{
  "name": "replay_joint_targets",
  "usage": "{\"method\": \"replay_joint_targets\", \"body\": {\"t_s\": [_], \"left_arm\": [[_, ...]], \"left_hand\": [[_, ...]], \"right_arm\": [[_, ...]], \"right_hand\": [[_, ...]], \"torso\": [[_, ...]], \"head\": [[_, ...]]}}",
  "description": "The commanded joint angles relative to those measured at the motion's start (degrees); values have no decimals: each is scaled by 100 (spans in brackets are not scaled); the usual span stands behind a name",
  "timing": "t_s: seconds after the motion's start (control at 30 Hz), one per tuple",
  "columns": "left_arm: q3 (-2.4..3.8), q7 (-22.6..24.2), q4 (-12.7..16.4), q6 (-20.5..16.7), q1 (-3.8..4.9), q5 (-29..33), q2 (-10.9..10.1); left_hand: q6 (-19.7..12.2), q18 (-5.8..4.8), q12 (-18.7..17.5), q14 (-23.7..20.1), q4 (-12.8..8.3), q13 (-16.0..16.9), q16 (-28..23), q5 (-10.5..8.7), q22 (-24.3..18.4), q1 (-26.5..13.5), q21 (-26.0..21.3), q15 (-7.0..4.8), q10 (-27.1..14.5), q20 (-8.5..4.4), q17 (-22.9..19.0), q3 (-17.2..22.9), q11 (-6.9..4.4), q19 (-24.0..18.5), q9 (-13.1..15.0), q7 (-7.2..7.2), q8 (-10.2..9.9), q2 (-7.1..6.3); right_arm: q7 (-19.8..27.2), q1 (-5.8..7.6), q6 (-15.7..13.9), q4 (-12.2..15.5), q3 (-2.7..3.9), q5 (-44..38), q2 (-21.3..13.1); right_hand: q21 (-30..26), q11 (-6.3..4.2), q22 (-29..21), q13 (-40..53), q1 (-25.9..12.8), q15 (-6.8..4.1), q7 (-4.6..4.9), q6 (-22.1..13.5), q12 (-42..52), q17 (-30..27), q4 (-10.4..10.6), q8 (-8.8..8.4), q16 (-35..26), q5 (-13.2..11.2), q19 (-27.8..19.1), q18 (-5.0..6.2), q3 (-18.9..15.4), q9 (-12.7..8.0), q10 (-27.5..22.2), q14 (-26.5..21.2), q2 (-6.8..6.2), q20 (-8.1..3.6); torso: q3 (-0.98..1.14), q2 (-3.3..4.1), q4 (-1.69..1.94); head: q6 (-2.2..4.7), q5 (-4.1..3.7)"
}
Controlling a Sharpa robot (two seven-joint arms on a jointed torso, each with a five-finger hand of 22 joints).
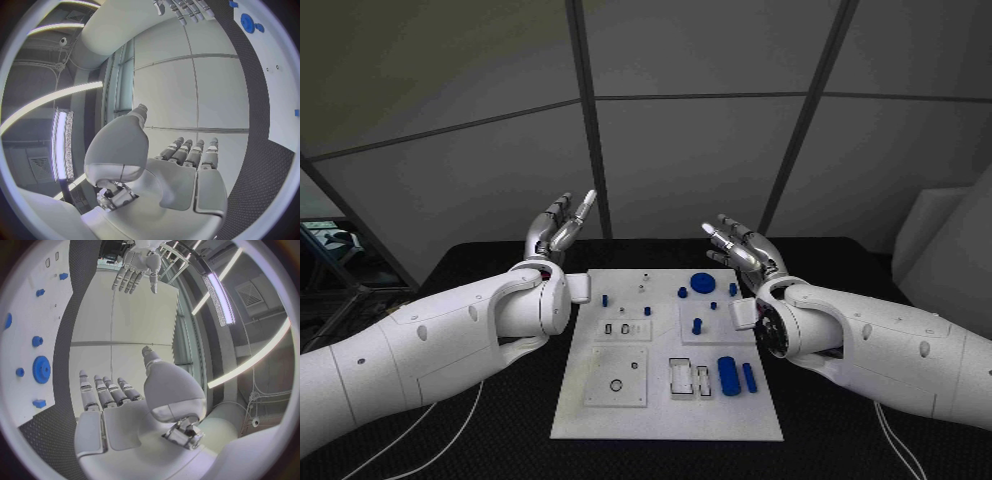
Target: Assemble the parts on the task board
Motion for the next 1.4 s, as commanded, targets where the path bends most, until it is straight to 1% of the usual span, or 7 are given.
{"method": "replay_joint_targets", "body": {"t_s": [0.03, 0.17, 0.27, 0.5, 0.6, 0.8, 1.4], "left_arm": [[5, 146, -4, 239, 10, -30, 8], [5, 146, -4, 239, 10, -30, 8], [4, 160, -42, 628, 10, -187, -137], [3, 195, 74, 789, 8, -208, -279], [3, 170, 193, 928, 7, -243, -375], [2, 124, 474, 1118, 5, -307, -566], [2, 28, 1575, 1289, -10, -330, -1212]], "left_hand": [[79, -380, 36, 48, 67, 13, 48, 26, 16, 201, 41, 100, 35, 97, 17, 57, 86, 32, 14, 330, 38, 46], [129, -345, 47, 126, 57, 22, 63, 25, 29, 217, 58, 111, 93, 102, 29, 71, 115, 87, 22, 355, 48, 84], [266, -306, 83, 469, 39, 49, 141, 26, 66, 318, 117, 149, 282, 110, 80, 82, 185, 269, 41, 408, 75, 118], [1077, -346, 376, 1777, -42, 197, 506, 22, 299, 671, 554, 225, 1461, 124, 239, 71, 493, 1498, 158, 666, 281, 162], [1692, -300, 637, 3251, -87, 297, 967, 28, 574, 810, 1116, 177, 2378, 118, 424, 44, 614, 2988, 243, 741, 454, 199], [2580, -188, 934, 3993, -224, 354, 1083, 25, 583, 1041, 1278, 39, 3808, 76, 404, -51, 533, 3570, 326, 758, 661, 243], [3403, -108, 879, 4451, -440, 287, 1021, 24, 533, 1278, 1336, -76, 4320, 42, 325, -206, 421, 4072, 330, 711, 760, 271]], "right_arm": [[-473, 24, 1003, -109, 24, -662, 56], [-593, 34, 1244, -204, 45, -812, 105], [-389, 59, 795, -479, 51, -2546, 21], [-535, 157, 649, -605, 53, -3745, 4], [-664, 252, 657, -615, 54, -4280, -12], [-1010, 444, 774, -589, 56, -5290, -77], [-2771, 792, 1828, -227, 60, -8424, -152]], "right_hand": [[367, 179, 182, 129, 849, 132, 857, 1010, 259, 127, -429, 202, 283, -116, 940, 267, 70, 124, 1462, 1581, 22, 51], [736, 49, 324, 223, 1301, -8, 763, 2274, 570, 199, -845, 454, 529, -230, 1859, 479, 234, 242, 3229, 3133, -39, 53], [903, -76, 357, 207, 1436, -144, 683, 3027, 618, 198, -1039, 553, 588, -256, 2173, 616, 311, 272, 3747, 3645, -94, 43], [1135, -219, 394, 190, 1495, -311, 585, 3929, 530, 198, -1302, 540, 591, -182, 2585, 660, 488, 256, 4254, 4265, -149, -63], [1265, -289, 427, 188, 1449, -393, 540, 4152, 455, 207, -1417, 492, 591, -147, 2780, 659, 614, 248, 4466, 4568, -175, -160], [1556, -394, 531, 191, 1314, -569, 443, 4463, 330, 251, -1629, 416, 605, -108, 3119, 655, 857, 250, 4844, 5106, -260, -344], [3914, -719, 1923, 235, 1039, -1152, 156, 4936, 221, 1544, -1725, 258, 2370, 98, 4052, 639, 1048, 250, 5386, 6995, -856, -1039]], "torso": [[-1, 4, -1], [-1, 4, -1], [-38, 39, -16], [-19, 67, 25], [-16, 116, 62], [-16, 214, 146], [-97, 622, 371]], "head": [[-1, 0], [-1, 0], [-58, -64], [-67, -94], [-74, -118], [-68, -193], [12, -409]]}}
